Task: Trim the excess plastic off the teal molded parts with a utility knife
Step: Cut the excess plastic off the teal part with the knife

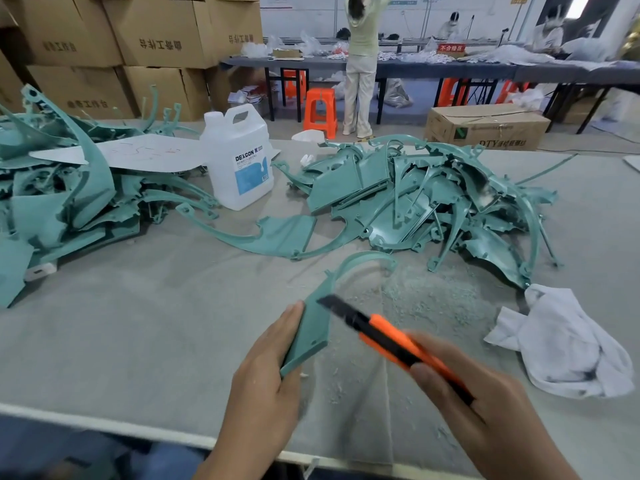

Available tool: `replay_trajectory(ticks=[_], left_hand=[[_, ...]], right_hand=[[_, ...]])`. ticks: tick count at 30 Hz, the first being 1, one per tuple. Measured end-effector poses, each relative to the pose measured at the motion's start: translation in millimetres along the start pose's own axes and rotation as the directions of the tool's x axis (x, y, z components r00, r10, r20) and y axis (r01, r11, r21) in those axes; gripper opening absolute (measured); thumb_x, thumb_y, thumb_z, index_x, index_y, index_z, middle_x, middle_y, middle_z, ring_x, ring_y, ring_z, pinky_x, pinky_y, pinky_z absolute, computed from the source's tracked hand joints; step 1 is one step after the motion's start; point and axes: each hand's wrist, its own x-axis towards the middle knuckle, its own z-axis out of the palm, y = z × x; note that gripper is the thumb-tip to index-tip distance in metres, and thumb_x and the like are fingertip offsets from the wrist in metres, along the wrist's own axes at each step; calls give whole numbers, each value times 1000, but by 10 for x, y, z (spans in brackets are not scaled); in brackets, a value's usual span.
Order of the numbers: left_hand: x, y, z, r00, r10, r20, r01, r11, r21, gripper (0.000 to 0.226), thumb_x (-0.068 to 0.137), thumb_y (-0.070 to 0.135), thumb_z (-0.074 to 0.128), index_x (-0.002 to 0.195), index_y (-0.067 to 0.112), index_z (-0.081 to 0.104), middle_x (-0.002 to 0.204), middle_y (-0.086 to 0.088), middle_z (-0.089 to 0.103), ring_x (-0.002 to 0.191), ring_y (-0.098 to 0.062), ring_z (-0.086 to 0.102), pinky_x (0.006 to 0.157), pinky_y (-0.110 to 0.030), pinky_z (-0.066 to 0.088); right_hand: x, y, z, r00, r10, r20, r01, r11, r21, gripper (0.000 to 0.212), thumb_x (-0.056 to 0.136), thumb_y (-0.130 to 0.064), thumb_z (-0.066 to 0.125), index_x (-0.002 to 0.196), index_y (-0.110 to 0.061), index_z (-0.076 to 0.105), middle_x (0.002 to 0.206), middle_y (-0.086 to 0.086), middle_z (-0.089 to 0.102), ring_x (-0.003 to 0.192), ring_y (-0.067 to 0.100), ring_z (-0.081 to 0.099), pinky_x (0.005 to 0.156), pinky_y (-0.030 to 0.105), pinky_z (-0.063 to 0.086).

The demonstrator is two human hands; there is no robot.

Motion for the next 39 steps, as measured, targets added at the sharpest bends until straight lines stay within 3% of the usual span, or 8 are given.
replay_trajectory(ticks=[6,11,17,21,24,29,34,39], left_hand=[[-133,102,-62,973,230,-18,-227,967,116,69,87,6,57,144,45,47,145,36,43,137,5,41,113,-19,31],[-181,102,-182,956,268,-119,-262,963,59,74,80,-2,53,143,37,51,146,23,50,139,-5,44,113,-24,33],[-173,74,-188,948,278,-153,-269,960,79,69,80,-3,51,141,31,54,147,20,50,138,-6,45,111,-32,37],[-173,32,-132,952,260,-160,-248,964,92,69,80,-2,51,141,30,55,147,20,50,138,-5,45,110,-32,36],[-155,25,-107,954,265,-143,-251,962,110,70,78,-3,50,140,31,54,147,22,49,137,-3,45,111,-30,36],[-152,45,-128,964,217,-152,-210,976,60,76,78,6,53,141,48,47,142,29,51,133,2,48,109,-18,37],[-237,118,-171,970,102,-219,-123,989,-83,44,90,39,62,129,57,57,119,19,69,108,3,64,86,0,42],[-236,111,-250,976,39,-214,-49,998,-39,48,84,40,59,118,74,52,113,46,59,104,25,54,82,8,35]], right_hand=[[399,411,5,990,102,-96,-122,965,-234,41,93,-56,47,129,-45,62,62,-26,57,54,0,56,49,22,42],[459,897,100,933,354,62,-278,822,-498,33,99,-51,46,128,-46,62,92,-4,73,87,26,68,71,38,51],[401,888,41,917,373,-141,-391,910,-138,40,96,-56,42,126,-38,61,77,-9,69,68,22,65,69,39,53],[251,351,-1,956,248,-156,-228,964,136,33,93,-67,44,111,-45,62,77,-16,69,50,8,63,46,16,45],[89,-25,0,995,98,-33,-85,956,279,31,88,-66,50,113,-51,60,78,-9,72,49,8,64,47,12,44],[2,-148,22,982,-64,180,23,974,224,35,93,-65,48,121,-48,59,78,-17,70,57,2,64,55,9,46],[291,123,74,999,47,-19,-48,999,-7,40,97,-62,38,125,-43,60,66,-6,65,53,6,59,54,30,52],[462,391,6,955,251,-159,-268,959,-95,51,89,-63,35,123,-37,63,66,-3,66,57,16,61,58,41,53]])
